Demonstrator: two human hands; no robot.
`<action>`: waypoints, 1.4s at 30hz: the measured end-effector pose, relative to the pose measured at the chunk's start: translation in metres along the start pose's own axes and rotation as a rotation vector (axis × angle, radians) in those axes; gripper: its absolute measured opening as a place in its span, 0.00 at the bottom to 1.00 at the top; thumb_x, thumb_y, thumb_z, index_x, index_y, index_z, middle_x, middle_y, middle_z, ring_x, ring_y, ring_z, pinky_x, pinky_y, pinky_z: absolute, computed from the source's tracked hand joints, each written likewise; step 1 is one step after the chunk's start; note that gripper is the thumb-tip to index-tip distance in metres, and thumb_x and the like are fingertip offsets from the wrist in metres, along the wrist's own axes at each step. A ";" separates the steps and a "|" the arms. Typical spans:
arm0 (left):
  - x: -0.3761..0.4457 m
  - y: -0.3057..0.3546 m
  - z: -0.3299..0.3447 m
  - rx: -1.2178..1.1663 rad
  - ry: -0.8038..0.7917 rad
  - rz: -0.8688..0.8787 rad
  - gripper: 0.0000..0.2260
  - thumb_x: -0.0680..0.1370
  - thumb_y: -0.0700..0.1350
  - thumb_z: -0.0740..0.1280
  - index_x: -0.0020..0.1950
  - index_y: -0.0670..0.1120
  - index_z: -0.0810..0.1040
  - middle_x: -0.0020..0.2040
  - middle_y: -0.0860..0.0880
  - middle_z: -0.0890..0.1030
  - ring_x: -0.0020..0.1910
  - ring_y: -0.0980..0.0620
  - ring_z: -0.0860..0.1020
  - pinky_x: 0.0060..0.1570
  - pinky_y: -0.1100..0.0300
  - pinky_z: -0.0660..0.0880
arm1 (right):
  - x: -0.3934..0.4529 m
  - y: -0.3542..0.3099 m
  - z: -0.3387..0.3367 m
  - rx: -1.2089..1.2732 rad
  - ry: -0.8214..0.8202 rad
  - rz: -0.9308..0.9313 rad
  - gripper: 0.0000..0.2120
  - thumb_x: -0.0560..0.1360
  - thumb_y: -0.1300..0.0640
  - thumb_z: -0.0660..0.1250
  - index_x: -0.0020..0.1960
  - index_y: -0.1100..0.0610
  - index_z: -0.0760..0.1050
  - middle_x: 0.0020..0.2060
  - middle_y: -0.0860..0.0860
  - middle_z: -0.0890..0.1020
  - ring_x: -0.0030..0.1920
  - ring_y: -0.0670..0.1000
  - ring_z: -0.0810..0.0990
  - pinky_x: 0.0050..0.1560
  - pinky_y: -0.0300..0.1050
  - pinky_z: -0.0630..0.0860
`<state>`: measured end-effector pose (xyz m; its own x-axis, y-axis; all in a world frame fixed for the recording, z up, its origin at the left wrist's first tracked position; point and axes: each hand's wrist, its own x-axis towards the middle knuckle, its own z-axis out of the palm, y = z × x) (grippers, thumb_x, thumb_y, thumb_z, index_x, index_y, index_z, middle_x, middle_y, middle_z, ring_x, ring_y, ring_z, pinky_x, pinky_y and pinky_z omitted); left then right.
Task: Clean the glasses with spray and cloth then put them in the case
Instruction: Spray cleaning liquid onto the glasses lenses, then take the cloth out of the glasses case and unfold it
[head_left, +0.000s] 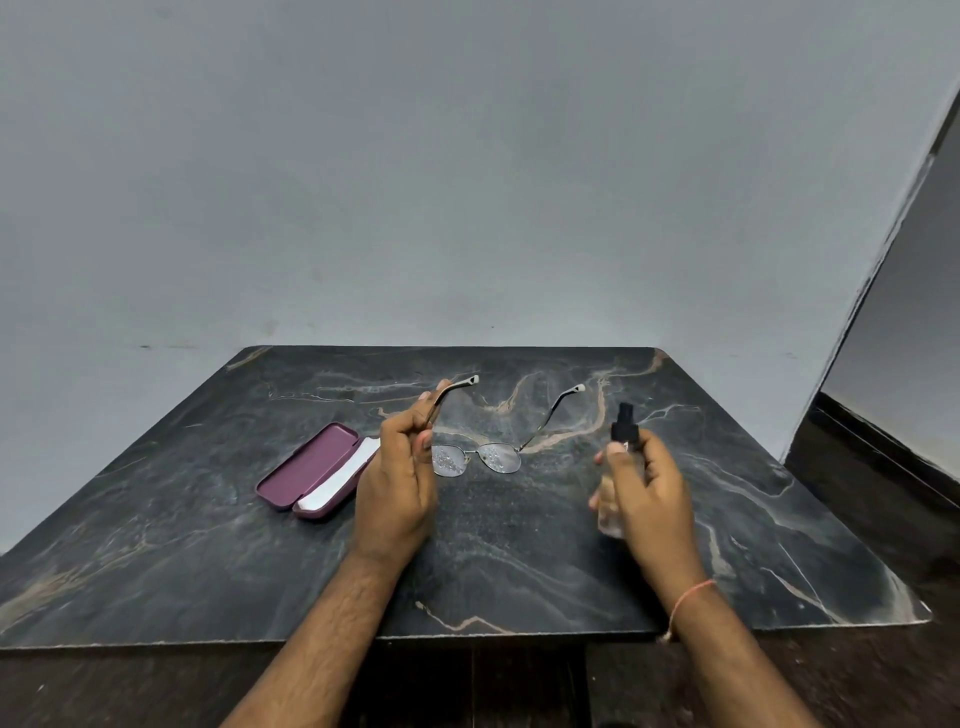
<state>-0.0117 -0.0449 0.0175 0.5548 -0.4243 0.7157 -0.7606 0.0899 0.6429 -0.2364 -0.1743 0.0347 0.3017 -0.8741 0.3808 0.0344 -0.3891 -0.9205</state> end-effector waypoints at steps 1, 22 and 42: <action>0.000 0.001 0.000 0.006 -0.003 -0.007 0.04 0.88 0.51 0.58 0.62 0.56 0.68 0.41 0.59 0.78 0.35 0.62 0.78 0.35 0.65 0.66 | 0.009 0.000 -0.005 0.004 0.007 0.012 0.03 0.86 0.52 0.66 0.58 0.50 0.78 0.41 0.47 0.86 0.37 0.52 0.87 0.41 0.56 0.83; -0.001 -0.002 0.002 0.029 -0.013 0.032 0.10 0.87 0.57 0.55 0.63 0.54 0.69 0.39 0.61 0.74 0.34 0.60 0.74 0.35 0.55 0.68 | 0.024 0.009 -0.043 -0.423 0.290 -0.230 0.34 0.75 0.50 0.79 0.76 0.51 0.68 0.78 0.48 0.65 0.79 0.52 0.61 0.77 0.50 0.62; 0.000 -0.004 0.002 -0.025 -0.166 0.285 0.11 0.89 0.44 0.58 0.71 0.47 0.69 0.78 0.54 0.78 0.59 0.53 0.85 0.54 0.59 0.79 | 0.041 -0.048 -0.002 0.149 -0.573 0.904 0.14 0.77 0.45 0.74 0.38 0.53 0.84 0.30 0.47 0.81 0.21 0.45 0.75 0.16 0.33 0.62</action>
<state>-0.0099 -0.0471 0.0144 0.2563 -0.5199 0.8149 -0.8676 0.2479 0.4311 -0.2274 -0.1919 0.0942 0.6728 -0.5389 -0.5069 -0.3209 0.4047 -0.8563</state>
